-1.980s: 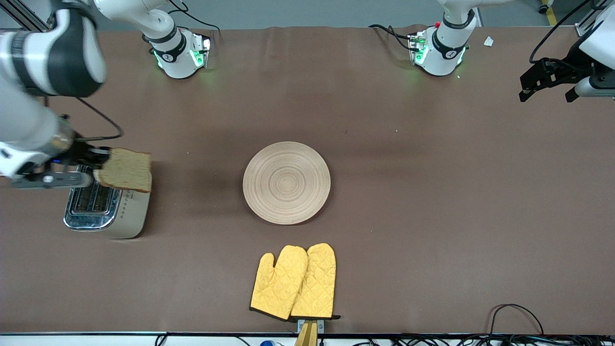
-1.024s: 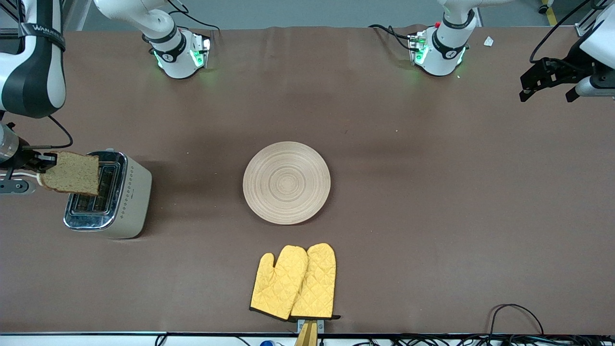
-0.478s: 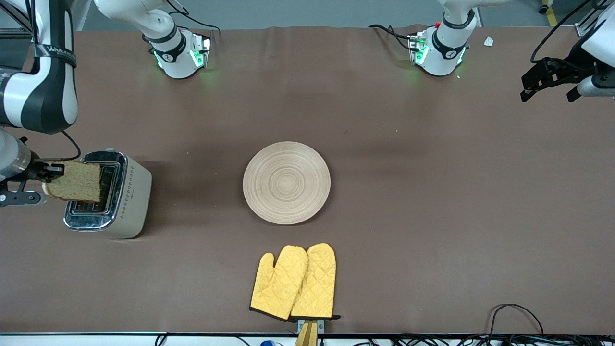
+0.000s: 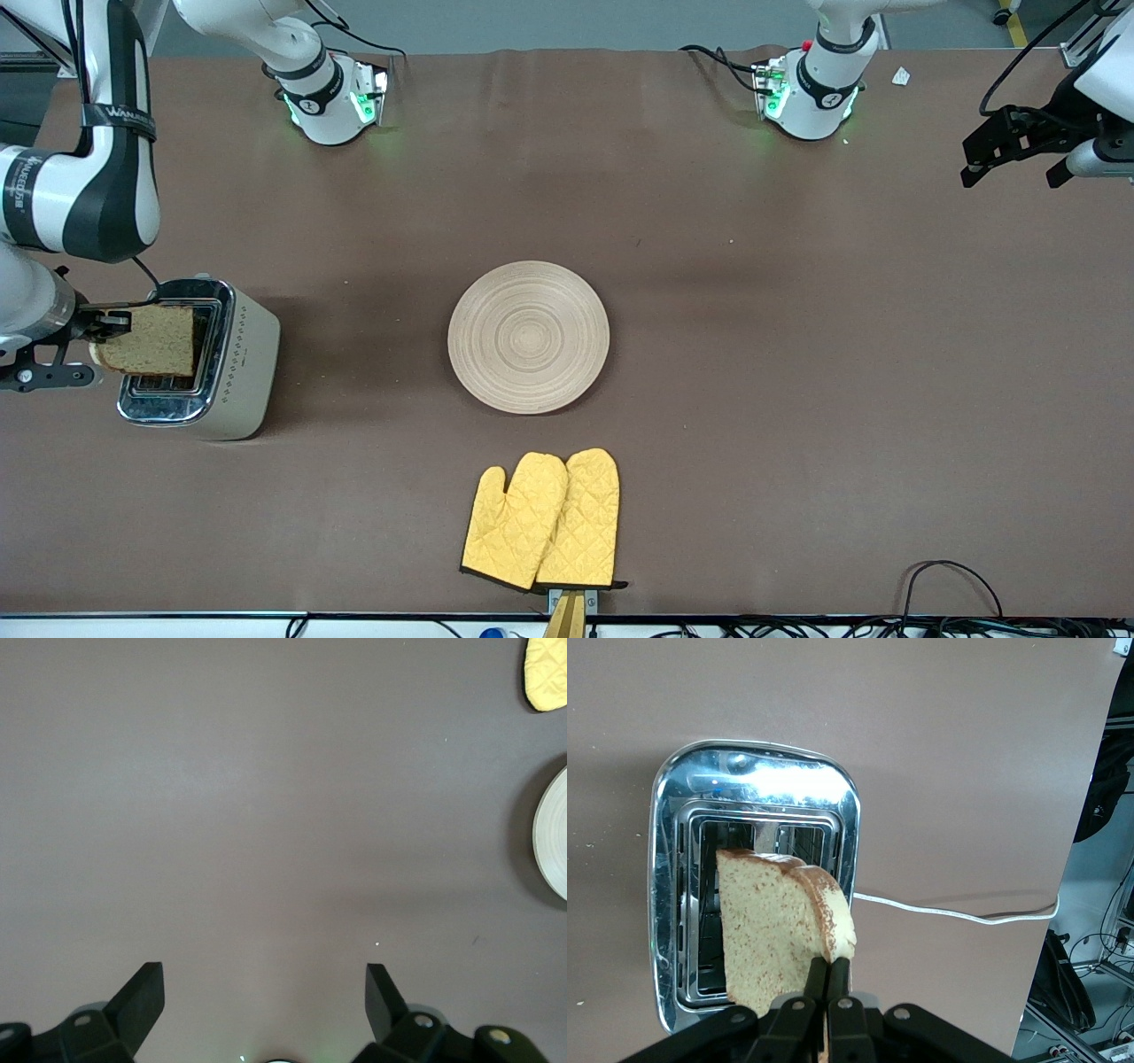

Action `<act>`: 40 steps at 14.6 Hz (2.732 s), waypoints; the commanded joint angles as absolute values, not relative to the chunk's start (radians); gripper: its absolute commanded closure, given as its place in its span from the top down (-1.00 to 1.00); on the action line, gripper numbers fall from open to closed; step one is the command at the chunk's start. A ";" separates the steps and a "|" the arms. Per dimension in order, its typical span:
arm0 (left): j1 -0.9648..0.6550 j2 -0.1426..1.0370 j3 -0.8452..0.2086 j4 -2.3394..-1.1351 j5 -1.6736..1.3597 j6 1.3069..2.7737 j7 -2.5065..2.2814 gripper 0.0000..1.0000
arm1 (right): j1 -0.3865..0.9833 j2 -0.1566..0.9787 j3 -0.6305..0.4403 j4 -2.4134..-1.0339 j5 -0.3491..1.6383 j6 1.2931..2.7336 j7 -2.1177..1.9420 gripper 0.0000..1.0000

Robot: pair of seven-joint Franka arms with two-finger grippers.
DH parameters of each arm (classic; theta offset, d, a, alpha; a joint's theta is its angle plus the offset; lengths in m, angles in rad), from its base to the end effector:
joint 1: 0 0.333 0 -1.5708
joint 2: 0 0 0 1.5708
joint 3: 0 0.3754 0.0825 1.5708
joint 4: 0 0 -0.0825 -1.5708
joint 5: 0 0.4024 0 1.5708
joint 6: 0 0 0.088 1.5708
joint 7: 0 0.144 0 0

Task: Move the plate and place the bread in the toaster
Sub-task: 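Lower the bread slice into the toaster slot with the right gripper, then open the right gripper and raise it away from the toaster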

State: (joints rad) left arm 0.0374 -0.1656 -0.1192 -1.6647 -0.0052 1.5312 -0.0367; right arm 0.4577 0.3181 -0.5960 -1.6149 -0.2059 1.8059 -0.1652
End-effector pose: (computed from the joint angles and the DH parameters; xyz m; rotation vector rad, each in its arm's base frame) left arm 0.5057 -0.0483 0.6862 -3.1279 0.0689 -0.0496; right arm 0.6603 -0.0740 0.4834 2.7724 0.1388 -0.1843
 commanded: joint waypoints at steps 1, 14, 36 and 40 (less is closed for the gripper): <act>0.037 -0.172 -0.118 -1.654 0.005 1.513 -0.028 1.00 | 0.456 0.340 -0.591 -1.600 -0.190 1.821 -0.147 -0.99; 0.038 -0.172 -0.115 -1.646 0.005 1.513 -0.025 1.00 | 0.419 0.356 -0.592 -1.552 0.018 1.789 -0.141 1.00; 0.040 -0.170 -0.114 -1.635 0.005 1.513 -0.023 1.00 | 0.307 0.040 -0.346 -1.447 0.043 1.437 -0.011 1.00; 0.041 -0.155 -0.114 -1.617 0.014 1.513 -0.020 1.00 | 0.095 0.037 -0.098 -1.448 -0.029 1.437 -0.014 1.00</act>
State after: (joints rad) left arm 0.0390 -0.1655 -0.1144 -1.6480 -0.0052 1.5311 -0.0351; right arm 0.1801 0.0550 -0.2029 -1.4464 0.0231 1.4437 -0.0112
